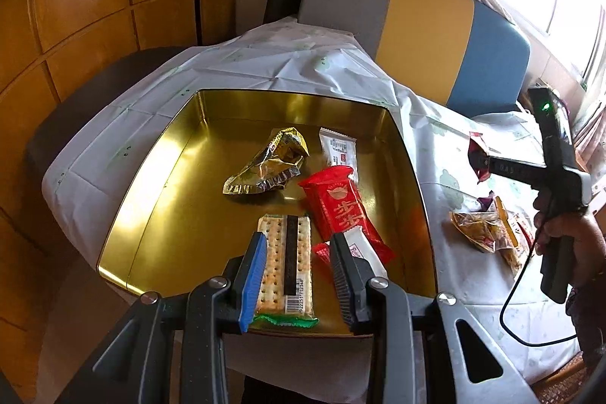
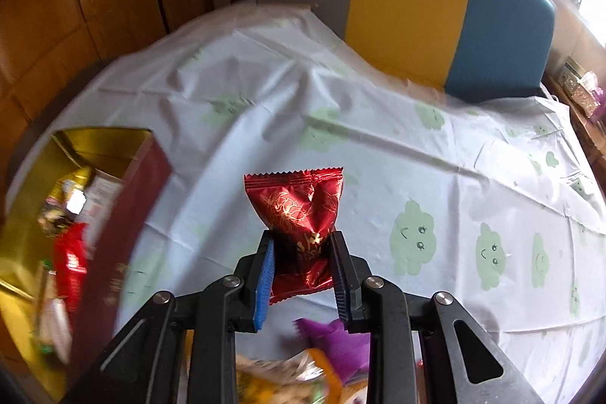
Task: Organize snacks
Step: 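Carry the red foil packet into the gold tin and open the right tool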
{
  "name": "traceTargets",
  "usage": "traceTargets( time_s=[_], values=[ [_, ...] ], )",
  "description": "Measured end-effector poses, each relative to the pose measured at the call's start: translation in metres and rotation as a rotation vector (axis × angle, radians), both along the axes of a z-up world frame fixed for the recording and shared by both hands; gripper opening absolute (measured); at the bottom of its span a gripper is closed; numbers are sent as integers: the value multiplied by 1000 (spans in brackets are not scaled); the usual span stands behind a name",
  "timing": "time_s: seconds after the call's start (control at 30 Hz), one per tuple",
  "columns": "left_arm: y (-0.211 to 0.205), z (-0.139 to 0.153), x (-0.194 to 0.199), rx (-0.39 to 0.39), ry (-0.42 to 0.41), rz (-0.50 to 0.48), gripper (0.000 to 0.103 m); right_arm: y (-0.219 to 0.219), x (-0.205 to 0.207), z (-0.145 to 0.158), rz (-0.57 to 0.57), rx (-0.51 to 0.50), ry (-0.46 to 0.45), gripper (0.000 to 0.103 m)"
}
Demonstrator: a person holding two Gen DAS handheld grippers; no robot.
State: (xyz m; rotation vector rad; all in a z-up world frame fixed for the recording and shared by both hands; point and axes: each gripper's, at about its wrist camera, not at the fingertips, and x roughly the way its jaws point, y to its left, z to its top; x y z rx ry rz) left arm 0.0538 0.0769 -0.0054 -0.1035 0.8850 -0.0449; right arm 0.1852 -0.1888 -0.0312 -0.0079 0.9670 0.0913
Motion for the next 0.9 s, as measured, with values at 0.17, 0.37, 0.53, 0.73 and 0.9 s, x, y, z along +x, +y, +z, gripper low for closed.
traceTargets(
  time_s=[0.17, 0.37, 0.53, 0.73, 0.9],
  values=[
    [-1, 0, -5, -7, -6, -4, 35, 19, -22, 19, 50, 150, 6, 28],
    [2, -2, -11, -12, -3, 0, 35, 53, -50, 27, 133, 249, 19, 28],
    [9, -4, -17, -13, -7, 10, 35, 79, -78, 29, 194, 303, 14, 28],
    [15, -6, -24, -6, -9, 27, 35, 91, -118, 25, 241, 330, 3, 28],
    [18, -6, -29, -5, -15, 34, 35, 90, -140, 22, 250, 319, 2, 28]
  ],
)
